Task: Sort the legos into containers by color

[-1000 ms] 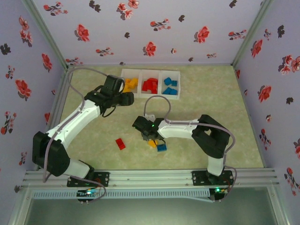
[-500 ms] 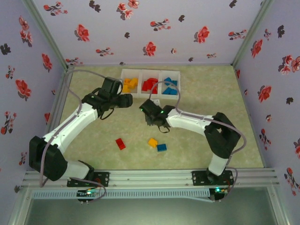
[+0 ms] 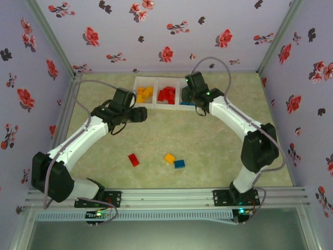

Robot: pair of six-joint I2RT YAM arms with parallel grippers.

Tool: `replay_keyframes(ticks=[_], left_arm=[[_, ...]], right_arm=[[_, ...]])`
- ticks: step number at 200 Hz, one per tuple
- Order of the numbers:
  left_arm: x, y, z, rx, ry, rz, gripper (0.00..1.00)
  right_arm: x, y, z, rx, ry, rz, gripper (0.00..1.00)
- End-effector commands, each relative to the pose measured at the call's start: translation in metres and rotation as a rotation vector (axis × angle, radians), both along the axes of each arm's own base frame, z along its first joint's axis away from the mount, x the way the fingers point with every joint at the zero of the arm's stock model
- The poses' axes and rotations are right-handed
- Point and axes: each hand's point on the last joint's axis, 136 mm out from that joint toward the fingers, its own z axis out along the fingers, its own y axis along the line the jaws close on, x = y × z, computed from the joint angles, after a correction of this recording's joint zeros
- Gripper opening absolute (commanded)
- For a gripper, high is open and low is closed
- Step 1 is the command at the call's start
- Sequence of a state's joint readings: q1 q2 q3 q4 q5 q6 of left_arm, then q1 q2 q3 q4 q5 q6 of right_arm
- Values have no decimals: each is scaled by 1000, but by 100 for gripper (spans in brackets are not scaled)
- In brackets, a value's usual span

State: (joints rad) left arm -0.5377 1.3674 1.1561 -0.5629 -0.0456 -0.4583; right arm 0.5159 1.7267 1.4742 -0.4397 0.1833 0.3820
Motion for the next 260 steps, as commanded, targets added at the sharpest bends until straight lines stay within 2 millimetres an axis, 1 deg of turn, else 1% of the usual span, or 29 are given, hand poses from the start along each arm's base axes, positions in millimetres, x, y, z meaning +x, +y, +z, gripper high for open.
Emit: replay_keyframes(ticks=[1,13,20,33,43,47,54,60,70,90,100,137,142,171,191,205,213,220,242,260], left_arm=[[-9,-1,5,-15,4,-18,67],[-10,-2,7,-18,4,-21,67],[-10,-2,7,-18,6,-21,66],[-12,-2,9,-19,4,-24,67],[-12,-2,10,-18,4,-26,66],[-13,-3,10,-20,4,-27,66],[-13,-3,10,-19,2,-25,67],[-13,-2,10,-20,4,-23,67],[-14,-3,9,-20,7,-24,67],[-16,-4,8,-19,10,-28,68],[-16,-4,7,-19,11,-28,68],[-19,-9,4,-16,15,-42,68],[-20,-11,3,-16,17,-47,69],[-26,-21,-5,-15,36,-69,70],[-40,-31,-13,12,53,-116,70],[-50,-35,-21,39,72,-135,70],[-56,-36,-26,53,88,-138,71],[-61,-37,-31,61,102,-139,71],[-78,-41,-45,89,141,-126,71],[-91,-45,-58,84,182,-103,71]], right_arm=[[27,1,-15,-24,23,40,35],[42,-1,-21,-25,33,30,36],[50,-1,-22,-19,32,27,36],[64,0,-33,-10,56,25,36],[74,2,-38,1,67,27,37],[77,2,-42,4,75,29,37],[83,3,-45,5,81,27,41],[85,3,-50,3,95,26,46],[91,4,-50,4,106,26,50],[92,5,-51,8,114,30,57],[90,5,-48,12,109,31,58],[72,-4,-41,15,98,28,58],[69,-5,-37,18,91,28,58],[45,-13,-31,43,84,24,59],[24,-16,-32,93,88,20,60],[9,-15,-32,139,84,29,61],[0,-16,-37,149,93,28,61],[-7,-15,-35,158,85,36,62],[-28,-18,-46,145,111,47,63],[-41,-22,-55,127,133,42,63]])
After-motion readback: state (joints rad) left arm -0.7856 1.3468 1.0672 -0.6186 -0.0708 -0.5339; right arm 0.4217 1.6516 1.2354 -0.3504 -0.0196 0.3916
